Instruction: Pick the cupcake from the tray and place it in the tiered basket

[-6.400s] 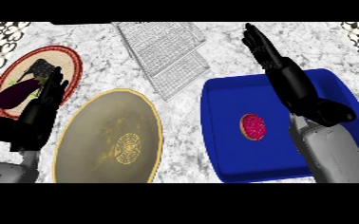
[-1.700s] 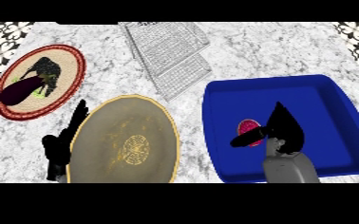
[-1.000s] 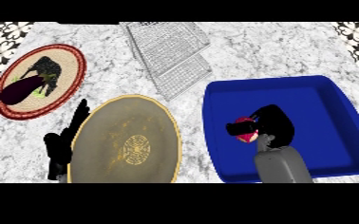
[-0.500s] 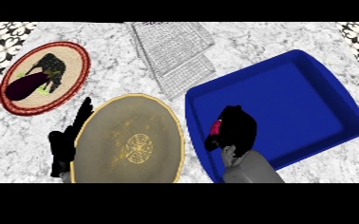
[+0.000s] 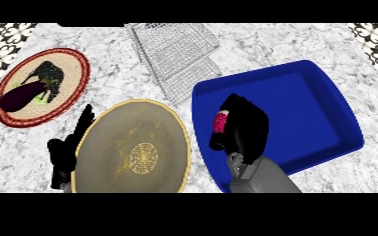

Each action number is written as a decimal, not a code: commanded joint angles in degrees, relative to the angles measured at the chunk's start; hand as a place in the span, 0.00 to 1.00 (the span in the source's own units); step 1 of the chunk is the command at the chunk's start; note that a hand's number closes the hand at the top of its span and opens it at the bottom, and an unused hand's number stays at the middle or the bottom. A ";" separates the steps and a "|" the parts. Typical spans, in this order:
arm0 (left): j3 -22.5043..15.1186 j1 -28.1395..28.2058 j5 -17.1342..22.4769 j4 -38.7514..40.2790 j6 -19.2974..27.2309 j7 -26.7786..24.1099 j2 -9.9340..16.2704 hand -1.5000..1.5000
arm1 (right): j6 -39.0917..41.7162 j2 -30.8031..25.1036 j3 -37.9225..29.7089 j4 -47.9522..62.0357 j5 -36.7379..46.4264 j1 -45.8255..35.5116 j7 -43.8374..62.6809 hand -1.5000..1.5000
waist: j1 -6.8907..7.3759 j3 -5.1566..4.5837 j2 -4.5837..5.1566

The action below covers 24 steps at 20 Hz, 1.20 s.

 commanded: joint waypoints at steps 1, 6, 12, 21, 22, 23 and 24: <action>-1.28 0.79 -0.32 1.44 -0.04 0.81 -1.02 0.50 | -6.45 1.83 -0.64 -7.58 4.70 -4.95 14.19 1.00 | -0.98 -0.42 -0.51; -1.23 1.55 -0.21 0.21 -0.27 1.36 -0.84 0.50 | 0.35 1.87 -0.01 -13.10 14.65 -9.13 14.19 1.00 | -1.34 -0.55 -0.90; -1.80 1.85 -1.11 1.12 -0.05 0.40 -1.77 0.50 | 9.25 1.88 -2.59 -14.50 17.50 -17.76 14.20 1.00 | -0.07 -0.63 -0.38; -2.88 0.58 -2.30 0.79 -0.07 1.01 -2.63 0.50 | 14.72 1.89 -12.08 -9.24 17.22 -28.75 14.20 1.00 | 1.44 -0.52 0.33; -2.27 -0.73 -1.77 -0.68 -0.85 2.97 -1.34 0.50 | 13.62 1.89 -13.73 -6.96 17.59 -30.78 14.20 1.00 | 2.26 -0.48 0.49; -2.29 0.80 -1.85 -0.14 -0.45 0.96 -2.22 0.50 | 15.88 1.89 -15.29 -7.11 16.52 -31.60 14.20 1.00 | 2.02 -0.49 0.40; -2.62 1.25 -2.21 0.10 -0.26 0.69 -2.47 0.50 | 15.32 1.89 -15.77 -6.22 17.19 -32.74 14.20 1.00 | 2.31 -0.51 0.42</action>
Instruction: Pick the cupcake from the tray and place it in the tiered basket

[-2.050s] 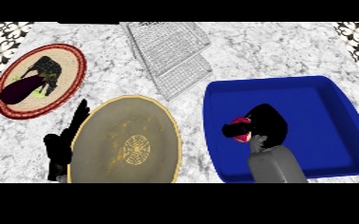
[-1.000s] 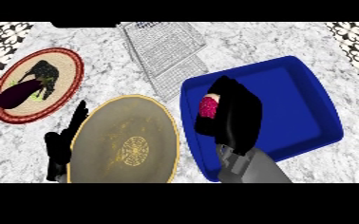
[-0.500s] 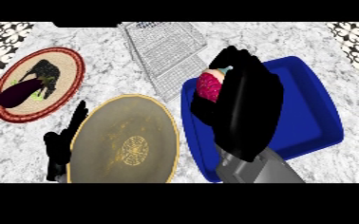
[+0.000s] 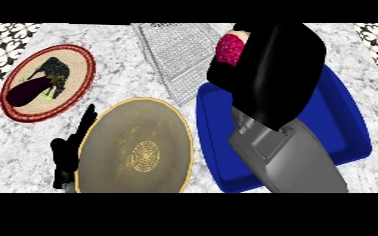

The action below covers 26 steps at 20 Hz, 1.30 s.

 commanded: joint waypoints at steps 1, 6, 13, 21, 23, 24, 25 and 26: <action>-3.16 0.33 -1.49 1.50 -0.31 -0.36 -1.99 0.50 | 5.79 0.65 -4.83 5.03 -0.85 -8.62 13.81 1.00 | 0.79 -0.37 0.66; -3.93 -1.82 -2.77 1.74 0.51 0.22 -3.26 0.50 | 4.42 0.65 -8.95 12.96 -3.33 -15.00 13.81 1.00 | 1.10 -0.26 1.11; -3.49 -2.25 -3.30 1.13 0.26 1.19 -2.82 0.50 | 0.53 0.65 -10.79 27.87 -8.81 -21.85 13.46 1.00 | 2.10 -0.18 1.57; -2.27 -1.33 -2.50 3.24 -0.78 -0.99 -3.59 0.50 | -7.31 0.65 -12.40 39.97 -10.84 -23.96 13.49 1.00 | 2.03 -0.18 1.69; -2.92 -0.57 -2.84 4.47 -1.41 -3.00 -4.20 0.50 | -11.62 0.65 -14.17 43.37 -9.85 -22.83 11.08 1.00 | 2.11 -0.21 2.10; -2.74 -1.22 -2.53 2.80 -1.24 -1.01 -4.13 0.50 | -12.95 0.65 -14.10 43.54 -9.77 -21.88 9.65 1.00 | 1.31 -0.12 1.78; -2.08 -0.57 -2.00 2.45 -2.75 -1.44 -2.61 0.50 | -13.42 0.65 -14.19 46.62 -10.69 -22.94 9.52 1.00 | 2.23 -0.15 1.94; -2.57 -1.52 -2.79 3.33 -1.89 -1.30 -3.53 0.50 | -16.90 0.65 -13.42 45.13 -11.48 -22.52 10.52 1.00 | 2.45 -0.14 1.99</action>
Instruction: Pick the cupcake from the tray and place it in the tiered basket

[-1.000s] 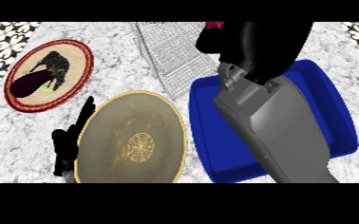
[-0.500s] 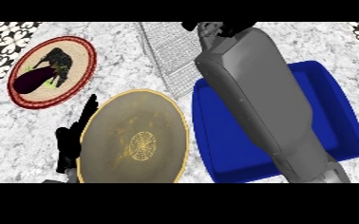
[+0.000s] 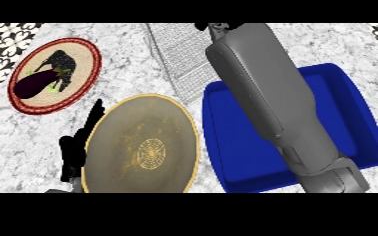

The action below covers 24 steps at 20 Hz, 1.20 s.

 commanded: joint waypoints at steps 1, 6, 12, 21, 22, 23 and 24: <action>-3.15 0.88 -1.98 1.72 1.15 0.61 -2.67 0.50 | -10.90 0.59 -0.85 3.70 -2.65 -0.18 11.29 1.00 | 0.23 -0.39 0.33; -1.36 -0.04 -0.10 0.63 -1.66 0.66 -0.73 0.50 | -21.98 0.59 -7.76 0.95 -7.16 2.69 5.73 0.00 | 0.45 -0.27 0.59; -2.32 1.22 -1.06 2.16 -1.11 -0.66 -2.28 0.50 | -37.05 0.59 -6.40 0.11 -9.43 4.59 1.68 0.00 | 1.41 -0.37 0.47; 1.42 2.03 0.30 1.80 -0.62 1.01 -0.76 0.50 | -49.87 0.60 -10.34 -0.35 6.53 4.35 3.89 0.00 | -3.50 -0.44 -0.87; 1.09 3.26 -0.01 1.29 -0.40 1.01 -0.71 0.50 | -48.89 0.60 -11.15 -1.52 9.59 4.21 5.90 0.00 | -4.13 -0.46 -1.35; 1.14 4.20 -0.57 1.80 0.93 0.35 -1.50 0.50 | -47.04 0.60 -11.01 -4.44 11.28 5.11 6.68 0.00 | -5.33 -0.47 -1.95; 1.33 3.99 -0.01 0.95 -0.13 1.73 -0.55 0.50 | -45.09 0.61 -13.25 -6.39 11.22 4.46 7.97 0.00 | -5.90 -0.41 -2.18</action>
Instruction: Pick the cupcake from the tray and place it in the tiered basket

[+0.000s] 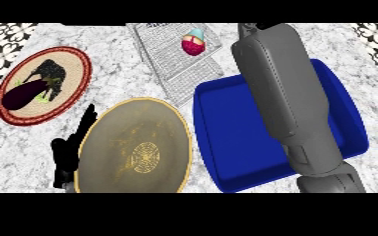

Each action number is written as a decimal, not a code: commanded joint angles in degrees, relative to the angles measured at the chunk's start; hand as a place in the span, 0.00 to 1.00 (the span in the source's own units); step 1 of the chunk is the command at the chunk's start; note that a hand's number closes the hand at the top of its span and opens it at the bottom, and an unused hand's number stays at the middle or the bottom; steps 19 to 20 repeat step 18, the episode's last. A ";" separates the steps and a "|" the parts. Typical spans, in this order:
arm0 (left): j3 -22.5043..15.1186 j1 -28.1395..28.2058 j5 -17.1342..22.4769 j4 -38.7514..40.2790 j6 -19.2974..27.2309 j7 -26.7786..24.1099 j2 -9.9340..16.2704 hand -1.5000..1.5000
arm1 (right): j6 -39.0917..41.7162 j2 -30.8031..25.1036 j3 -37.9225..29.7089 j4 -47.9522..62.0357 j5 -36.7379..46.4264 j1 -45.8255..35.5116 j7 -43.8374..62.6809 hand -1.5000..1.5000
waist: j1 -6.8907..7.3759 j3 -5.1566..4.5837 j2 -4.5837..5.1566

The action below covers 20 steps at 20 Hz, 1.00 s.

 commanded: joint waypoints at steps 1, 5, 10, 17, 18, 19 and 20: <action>-0.30 1.00 -0.29 2.31 0.40 0.64 -0.70 0.50 | -2.80 0.20 -2.79 -5.94 7.36 -0.55 15.18 0.00 | -2.85 -0.46 -0.68; 0.07 4.80 0.52 0.94 0.12 -0.63 -0.88 0.50 | -0.42 0.21 -2.89 -15.68 9.54 6.38 16.38 0.00 | -3.95 -0.39 -1.65; 1.47 6.70 0.40 1.07 0.89 -2.41 -0.70 0.50 | 6.99 0.22 -0.77 -29.55 8.54 13.54 15.00 0.00 | -6.02 -0.38 -2.57; 2.80 6.00 0.91 0.21 0.97 -0.38 0.08 0.50 | 13.42 0.22 5.25 -46.91 3.78 26.31 14.63 0.00 | -8.07 -0.29 -2.73; 2.77 6.36 0.75 0.30 1.56 0.22 -0.23 0.50 | 13.82 0.22 5.86 -50.19 3.10 27.73 14.31 0.00 | -8.45 -0.26 -2.80; 2.77 6.36 0.75 0.30 1.56 0.22 -0.23 0.50 | 13.82 0.22 5.86 -50.19 3.10 27.73 14.31 0.00 | -8.45 -0.26 -2.80; 2.77 6.36 0.75 0.30 1.56 0.22 -0.23 0.50 | 13.82 0.22 5.86 -50.19 3.10 27.73 14.31 0.00 | -8.45 -0.26 -2.80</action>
